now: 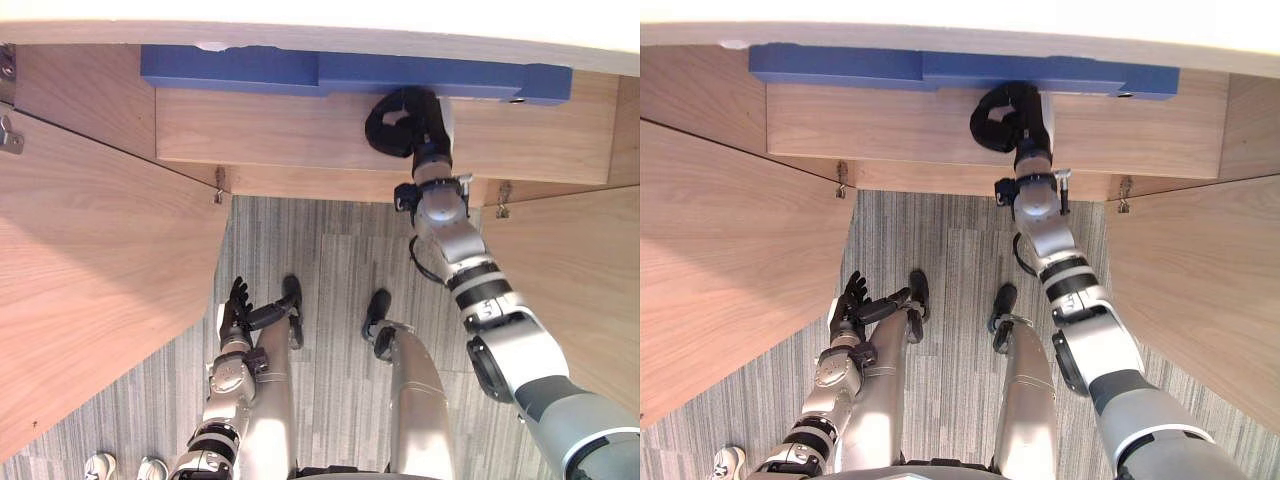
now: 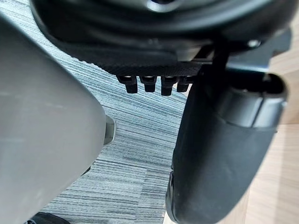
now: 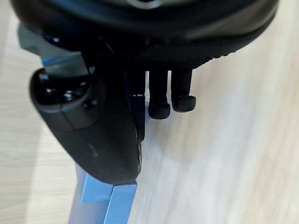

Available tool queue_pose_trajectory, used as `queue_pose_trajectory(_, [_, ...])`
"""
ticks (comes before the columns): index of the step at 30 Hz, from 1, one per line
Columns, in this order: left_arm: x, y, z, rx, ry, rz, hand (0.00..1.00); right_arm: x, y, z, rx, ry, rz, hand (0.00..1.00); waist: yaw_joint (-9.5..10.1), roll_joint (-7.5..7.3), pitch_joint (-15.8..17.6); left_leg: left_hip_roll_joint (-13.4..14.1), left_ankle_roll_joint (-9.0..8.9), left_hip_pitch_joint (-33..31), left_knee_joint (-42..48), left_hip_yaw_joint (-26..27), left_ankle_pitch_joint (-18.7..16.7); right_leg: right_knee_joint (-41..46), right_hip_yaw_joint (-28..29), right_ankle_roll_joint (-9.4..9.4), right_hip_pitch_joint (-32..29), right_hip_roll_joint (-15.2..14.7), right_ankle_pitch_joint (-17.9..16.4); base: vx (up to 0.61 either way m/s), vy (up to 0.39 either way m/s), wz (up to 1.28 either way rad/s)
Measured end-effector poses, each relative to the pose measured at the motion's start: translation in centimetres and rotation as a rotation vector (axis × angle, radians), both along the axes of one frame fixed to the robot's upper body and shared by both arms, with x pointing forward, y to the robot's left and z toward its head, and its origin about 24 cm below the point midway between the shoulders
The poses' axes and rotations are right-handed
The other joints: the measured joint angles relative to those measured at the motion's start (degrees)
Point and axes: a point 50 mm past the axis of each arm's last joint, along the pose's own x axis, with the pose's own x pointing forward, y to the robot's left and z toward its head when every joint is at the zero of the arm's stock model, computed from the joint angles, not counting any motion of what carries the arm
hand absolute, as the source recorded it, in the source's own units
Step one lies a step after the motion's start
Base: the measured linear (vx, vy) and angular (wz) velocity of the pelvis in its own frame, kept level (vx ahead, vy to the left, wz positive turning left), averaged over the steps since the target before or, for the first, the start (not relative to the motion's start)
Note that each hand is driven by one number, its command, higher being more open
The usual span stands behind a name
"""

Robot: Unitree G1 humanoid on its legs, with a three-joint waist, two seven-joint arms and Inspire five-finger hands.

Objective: Walk over to the cabinet, pick up the folder, carry it to the office cabinet, place the folder inside the office cabinet, then close the office cabinet door

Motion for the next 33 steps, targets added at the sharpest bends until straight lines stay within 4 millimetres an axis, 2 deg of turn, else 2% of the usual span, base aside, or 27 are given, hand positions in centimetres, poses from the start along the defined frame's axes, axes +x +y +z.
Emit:
queue_pose_trajectory(2, [0.0,-0.1,0.0,-0.008,-0.004,0.007,1.00,0.2,0.0,-0.1,-0.006,0.016,-0.007,0.00,0.08,0.01,0.00,-0.30,0.04,-0.19,0.11,-0.12,0.03,0.76,-0.36,-0.09,-0.37,-0.51,-0.06,0.00,-0.013,0.08])
queue_pose_trajectory(7, [0.5,-0.3,0.9,-0.011,-0.051,0.021,1.00,0.9,-0.2,2.0,-0.013,-0.003,-0.050,0.00,-0.16,0.11,0.05,-1.24,0.27,-3.45,0.50,-1.13,1.40,2.55,-1.88,-0.79,-3.08,-1.76,-0.48,-0.06,-0.025,0.14])
queue_pose_trajectory(14, [0.6,-0.5,1.3,-0.017,-0.067,0.025,1.00,1.0,-1.2,2.8,-0.007,-0.016,-0.088,0.00,-0.16,0.36,0.18,-1.16,0.16,-4.05,0.71,-0.97,2.27,3.98,-2.89,-1.23,-3.52,-2.61,-0.69,-0.05,-0.033,0.12])
queue_pose_trajectory(16, [0.6,-0.5,1.2,-0.018,-0.063,0.023,1.00,-0.8,-1.4,3.1,0.022,-0.118,-0.052,0.00,-0.25,0.36,0.18,-0.99,0.51,-3.59,0.82,-0.63,2.49,4.11,-2.84,-1.21,-3.02,-2.59,-0.68,0.00,0.000,0.00])
queue_pose_trajectory(18, [0.4,-0.6,0.7,-0.020,-0.029,0.019,1.00,-2.3,-1.5,2.2,0.042,-0.170,-0.023,0.00,-0.85,0.38,0.20,-0.89,0.50,-1.37,0.56,-0.10,2.47,3.47,-2.79,-1.20,-0.66,-2.58,-0.69,0.09,-0.015,0.00])
queue_pose_trajectory(19, [-0.1,-0.7,0.1,-0.021,0.006,0.009,1.00,-3.7,-1.7,0.6,0.050,-0.188,0.002,0.00,-1.08,0.37,0.20,-0.92,0.47,1.96,-0.85,0.25,2.44,2.11,-2.79,-1.17,2.57,-2.52,-0.68,0.10,-0.017,0.01])
queue_pose_trajectory(20, [-0.2,-0.7,0.0,-0.020,0.011,0.008,1.00,-4.1,-1.8,0.1,0.052,-0.188,0.007,0.00,-1.10,0.36,0.20,-0.96,0.44,2.79,-1.22,0.34,2.39,1.71,-2.78,-1.16,3.29,-2.50,-0.68,0.08,-0.020,0.00])
queue_pose_trajectory(22, [-1.4,-0.9,-1.3,-0.009,0.068,-0.023,1.00,-7.0,-1.8,-4.4,0.064,-0.142,0.082,0.00,-1.34,0.31,0.17,-1.24,0.35,9.81,-5.01,1.41,2.37,-1.88,-2.34,-0.65,9.44,-2.14,-0.37,0.07,-0.020,-0.09])
queue_pose_trajectory(23, [-1.9,-0.9,-1.6,-0.004,0.086,-0.029,1.00,-7.7,-1.7,-5.7,0.066,-0.115,0.100,0.00,-1.62,0.30,0.17,-1.36,0.26,11.54,-6.08,1.62,2.44,-2.90,-2.17,-0.46,10.93,-1.99,-0.24,0.08,-0.027,-0.13])
queue_pose_trajectory(24, [-2.7,-0.6,-2.3,0.017,0.122,-0.045,1.00,-8.9,-1.5,-8.3,0.062,-0.043,0.134,0.00,-2.31,0.26,0.13,-1.59,-0.07,14.64,-8.50,1.97,2.76,-4.96,-1.99,-0.22,13.61,-1.65,0.16,0.07,-0.028,-0.10])
queue_pose_trajectory(25, [-3.1,-0.4,-2.7,0.024,0.140,-0.055,1.00,-9.5,-1.5,-9.7,0.057,0.003,0.143,0.00,-2.73,0.23,0.08,-1.60,-0.34,16.12,-9.80,2.17,2.99,-6.27,-1.92,-0.15,14.91,-1.31,0.56,0.09,-0.040,-0.16])
queue_pose_trajectory(26, [-3.8,0.0,-3.4,0.050,0.180,-0.075,1.00,-10.8,-1.9,-12.3,0.060,0.091,0.134,0.00,-2.91,0.16,-0.21,-1.54,-0.52,18.65,-12.58,2.61,3.66,-9.11,-1.71,-0.16,17.07,-0.55,1.51,0.12,-0.043,-0.21])
queue_pose_trajectory(27, [-4.4,0.6,-3.9,0.074,0.218,-0.083,1.00,-12.1,-2.4,-14.8,0.048,0.178,0.116,0.00,-3.11,-0.13,-0.45,-1.54,-0.66,21.29,-15.56,3.12,4.61,-11.99,-1.48,-0.08,19.27,0.19,2.57,0.13,-0.043,-0.24])
queue_pose_trajectory(28, [-4.7,0.9,-4.2,0.084,0.238,-0.082,1.00,-12.7,-2.5,-16.0,0.041,0.222,0.107,0.00,-3.40,-0.38,-0.63,-1.54,-0.55,22.66,-16.79,3.40,5.14,-13.31,-1.26,-0.07,20.29,0.55,3.05,0.16,-0.040,-0.25])
queue_pose_trajectory(30, [-6.4,1.9,-5.5,0.120,0.331,-0.096,1.00,-15.4,-3.5,-20.9,0.027,0.411,0.032,0.00,-4.63,-0.69,-2.33,-1.43,-1.02,27.55,-20.41,4.49,5.92,-17.47,-0.85,0.37,24.94,1.60,4.32,0.18,-0.021,-0.24])
queue_pose_trajectory(31, [-6.9,2.0,-5.7,0.127,0.349,-0.102,1.00,-16.0,-3.8,-22.1,0.029,0.462,0.005,1.00,-4.71,-0.89,-2.56,-1.43,-1.03,29.36,-21.42,5.06,5.93,-18.40,-0.38,0.54,26.34,1.81,4.51,0.20,0.002,-0.33])
queue_pose_trajectory(33, [-8.8,2.4,-6.6,0.141,0.409,-0.107,1.00,-18.9,-4.9,-26.1,0.045,0.640,-0.081,1.00,-5.40,-1.01,-6.44,-1.53,-1.28,33.27,-24.79,6.73,6.08,-22.36,0.93,1.05,29.47,2.62,5.66,0.19,0.009,-0.42])
